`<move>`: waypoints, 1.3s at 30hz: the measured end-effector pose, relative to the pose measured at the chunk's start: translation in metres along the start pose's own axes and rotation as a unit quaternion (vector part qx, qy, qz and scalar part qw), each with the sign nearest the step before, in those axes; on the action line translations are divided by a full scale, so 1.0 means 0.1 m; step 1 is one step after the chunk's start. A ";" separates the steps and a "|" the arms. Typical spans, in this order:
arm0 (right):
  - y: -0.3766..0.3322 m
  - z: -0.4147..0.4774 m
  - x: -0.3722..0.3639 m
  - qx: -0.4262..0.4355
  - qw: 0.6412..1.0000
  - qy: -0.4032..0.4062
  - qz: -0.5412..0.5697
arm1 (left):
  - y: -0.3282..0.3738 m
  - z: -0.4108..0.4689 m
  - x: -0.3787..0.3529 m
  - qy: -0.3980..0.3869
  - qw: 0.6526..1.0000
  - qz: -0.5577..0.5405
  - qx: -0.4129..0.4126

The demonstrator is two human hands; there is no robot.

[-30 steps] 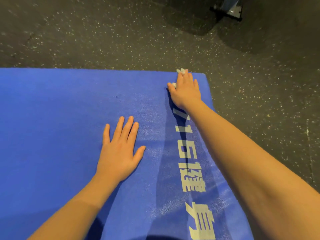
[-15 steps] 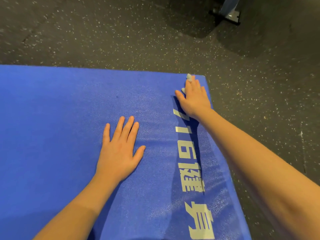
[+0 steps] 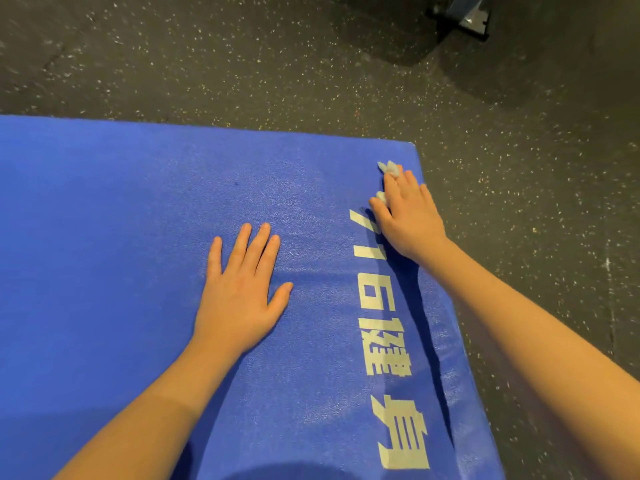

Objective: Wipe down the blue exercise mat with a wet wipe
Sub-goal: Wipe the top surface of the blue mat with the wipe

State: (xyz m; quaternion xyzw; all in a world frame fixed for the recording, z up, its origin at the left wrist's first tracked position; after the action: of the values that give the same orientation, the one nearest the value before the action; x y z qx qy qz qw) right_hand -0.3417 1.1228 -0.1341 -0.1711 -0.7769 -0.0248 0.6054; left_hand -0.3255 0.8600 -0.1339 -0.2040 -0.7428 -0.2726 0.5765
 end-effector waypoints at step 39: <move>-0.73 -1.08 -0.41 -0.019 0.997 -0.064 0.047 | -0.06 -0.35 0.04 -0.347 0.886 0.247 -0.181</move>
State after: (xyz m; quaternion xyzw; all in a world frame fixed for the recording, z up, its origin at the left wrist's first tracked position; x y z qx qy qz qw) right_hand -0.2540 1.0176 -0.1325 -0.2199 -0.8044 -0.0004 0.5519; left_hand -0.3043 0.8330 -0.1243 -0.5634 -0.7587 -0.1627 0.2838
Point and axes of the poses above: each hand's wrist, its own z-axis towards the middle knuckle, its own x-axis out of the back of the hand, y = z × x, the point moved 9 cm from there along z, towards the middle knuckle, and after that the axes turned 9 degrees about -y, right-handed, at the moved point
